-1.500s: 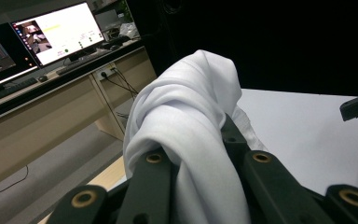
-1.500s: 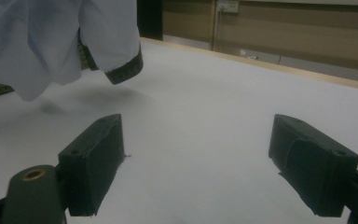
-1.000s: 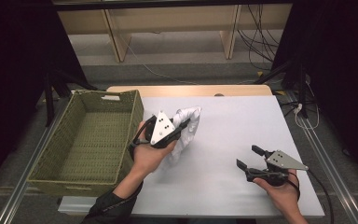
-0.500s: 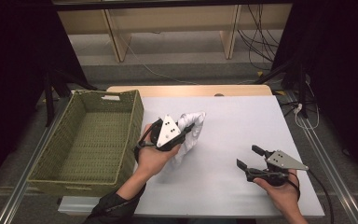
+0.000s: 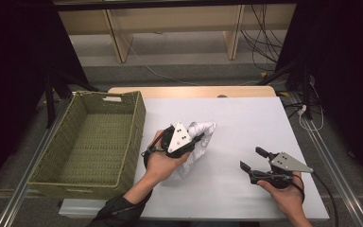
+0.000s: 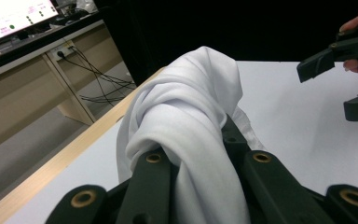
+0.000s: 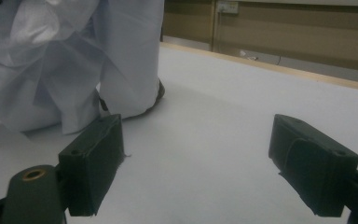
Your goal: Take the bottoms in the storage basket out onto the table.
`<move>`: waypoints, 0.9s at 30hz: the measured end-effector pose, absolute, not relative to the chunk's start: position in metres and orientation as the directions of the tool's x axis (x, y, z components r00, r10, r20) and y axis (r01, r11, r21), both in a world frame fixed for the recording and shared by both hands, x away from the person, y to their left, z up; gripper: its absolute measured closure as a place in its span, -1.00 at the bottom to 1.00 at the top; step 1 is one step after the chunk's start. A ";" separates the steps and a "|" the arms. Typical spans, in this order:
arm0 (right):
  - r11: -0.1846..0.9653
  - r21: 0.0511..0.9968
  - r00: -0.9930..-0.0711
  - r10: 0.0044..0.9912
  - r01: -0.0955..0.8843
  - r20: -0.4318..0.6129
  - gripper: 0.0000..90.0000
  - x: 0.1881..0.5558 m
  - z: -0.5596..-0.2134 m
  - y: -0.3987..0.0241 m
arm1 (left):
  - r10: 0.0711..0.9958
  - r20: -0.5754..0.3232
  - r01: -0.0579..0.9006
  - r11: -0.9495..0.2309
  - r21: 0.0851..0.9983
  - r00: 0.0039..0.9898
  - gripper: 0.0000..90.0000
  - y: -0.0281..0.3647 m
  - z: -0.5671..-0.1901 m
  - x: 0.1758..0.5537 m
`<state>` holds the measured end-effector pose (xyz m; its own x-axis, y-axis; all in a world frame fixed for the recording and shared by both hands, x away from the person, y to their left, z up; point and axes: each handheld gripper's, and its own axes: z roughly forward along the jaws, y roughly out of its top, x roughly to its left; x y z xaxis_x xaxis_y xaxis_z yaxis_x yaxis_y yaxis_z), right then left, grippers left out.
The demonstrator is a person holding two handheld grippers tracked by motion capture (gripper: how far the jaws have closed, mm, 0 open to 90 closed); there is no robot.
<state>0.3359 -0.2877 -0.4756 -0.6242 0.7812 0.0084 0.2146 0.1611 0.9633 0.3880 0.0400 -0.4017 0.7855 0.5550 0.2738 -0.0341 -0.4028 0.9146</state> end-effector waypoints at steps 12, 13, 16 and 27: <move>0.160 0.964 -0.623 0.783 0.215 0.009 -0.58 0.336 -0.475 -0.288 | 0.511 0.258 0.002 -0.453 0.891 0.820 0.72 0.024 -0.426 0.389; 0.159 0.963 -0.623 0.782 0.216 0.010 -0.58 0.336 -0.475 -0.288 | 0.510 0.255 0.007 -0.456 0.890 0.821 0.72 0.024 -0.428 0.389; 0.166 0.961 -0.623 0.782 0.219 0.007 -0.58 0.335 -0.475 -0.288 | 0.508 0.251 0.019 -0.467 0.884 0.824 0.71 0.022 -0.434 0.391; 0.161 0.963 -0.623 0.782 0.215 0.008 -0.58 0.336 -0.476 -0.288 | 0.494 0.228 0.066 -0.509 0.858 0.839 0.71 0.017 -0.455 0.397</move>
<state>0.3360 -0.2881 -0.4756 -0.6235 0.7818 0.0085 0.2148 0.1609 0.9633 0.3966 0.0168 -0.4546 0.8391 0.4938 0.2282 0.0659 -0.5087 0.8584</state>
